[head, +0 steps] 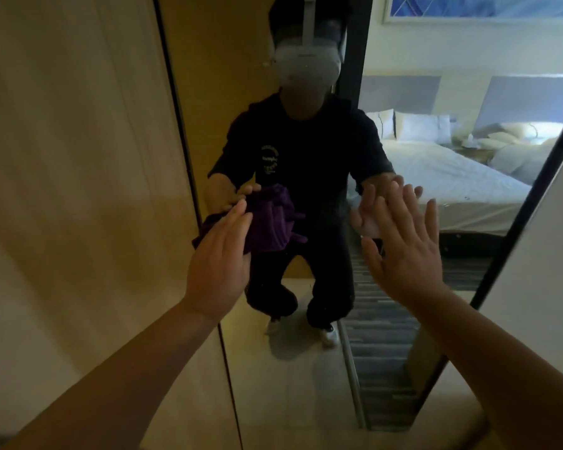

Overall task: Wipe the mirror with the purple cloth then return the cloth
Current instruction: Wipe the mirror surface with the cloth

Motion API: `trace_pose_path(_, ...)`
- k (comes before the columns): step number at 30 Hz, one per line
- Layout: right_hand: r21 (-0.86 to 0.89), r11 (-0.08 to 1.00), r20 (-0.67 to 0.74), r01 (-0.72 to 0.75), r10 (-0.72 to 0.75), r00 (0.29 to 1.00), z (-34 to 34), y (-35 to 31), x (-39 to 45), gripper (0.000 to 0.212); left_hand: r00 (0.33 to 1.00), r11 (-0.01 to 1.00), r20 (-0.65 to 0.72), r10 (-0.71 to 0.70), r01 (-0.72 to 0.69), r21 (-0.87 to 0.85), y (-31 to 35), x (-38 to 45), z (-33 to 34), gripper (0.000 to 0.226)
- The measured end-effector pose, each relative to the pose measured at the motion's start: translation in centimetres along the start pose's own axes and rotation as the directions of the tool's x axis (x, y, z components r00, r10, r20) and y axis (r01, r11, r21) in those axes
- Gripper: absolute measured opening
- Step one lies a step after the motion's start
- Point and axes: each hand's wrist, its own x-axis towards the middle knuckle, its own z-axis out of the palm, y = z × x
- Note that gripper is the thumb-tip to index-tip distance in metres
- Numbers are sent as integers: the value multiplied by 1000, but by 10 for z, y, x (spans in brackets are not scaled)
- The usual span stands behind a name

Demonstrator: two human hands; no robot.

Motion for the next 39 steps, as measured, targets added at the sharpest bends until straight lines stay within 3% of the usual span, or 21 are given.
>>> trace_pose_path(8, -200, 977, -234, 77, -124, 964, 65, 16, -6, 65, 950, 991, -284, 127, -113, 65, -1, -32, 51, 42)
trace_pose_path(10, -213, 975, -232, 70, -120, 965, 64, 16, -5, 66, 934, 989, -328, 143, -117, 95, 3, -32, 50, 58)
trace_pose_path(12, -239, 970, -203, 52, -102, 974, 62, 15, -7, 67, 920, 988, -370, 128, -88, 123, 3, -28, 45, 45)
trace_pose_path(15, -256, 966, -189, 40, -90, 978, 58, 13, -7, 68, 886, 993, -455, 89, -42, 113, 2, -7, 20, 47)
trace_pose_path(19, -222, 974, -199, 54, -99, 975, 59, 14, -5, 68, 800, 978, -572, 178, -80, 192, -2, 58, -35, 44)
trace_pose_path(21, -199, 978, -219, 59, -103, 970, 60, 14, -5, 67, 804, 957, -542, 243, -110, 267, -4, 92, -48, 45)
trace_pose_path(25, -195, 979, -272, 68, -120, 955, 63, 16, -6, 67, 924, 878, -210, 320, -206, 432, -10, 116, -17, 54)
trace_pose_path(27, -199, 978, -286, 64, -120, 950, 63, 16, -6, 67, 937, 836, -122, 329, -228, 499, -17, 111, 1, 61)
trace_pose_path(33, -171, 983, -336, 61, -116, 935, 67, 16, -4, 65, 898, 783, -107, 426, -307, 540, -28, 66, 32, 65)
trace_pose_path(39, -161, 986, -326, 38, -90, 941, 67, 16, -7, 62, 880, 795, -121, 460, -348, 497, -48, -67, 104, 67)
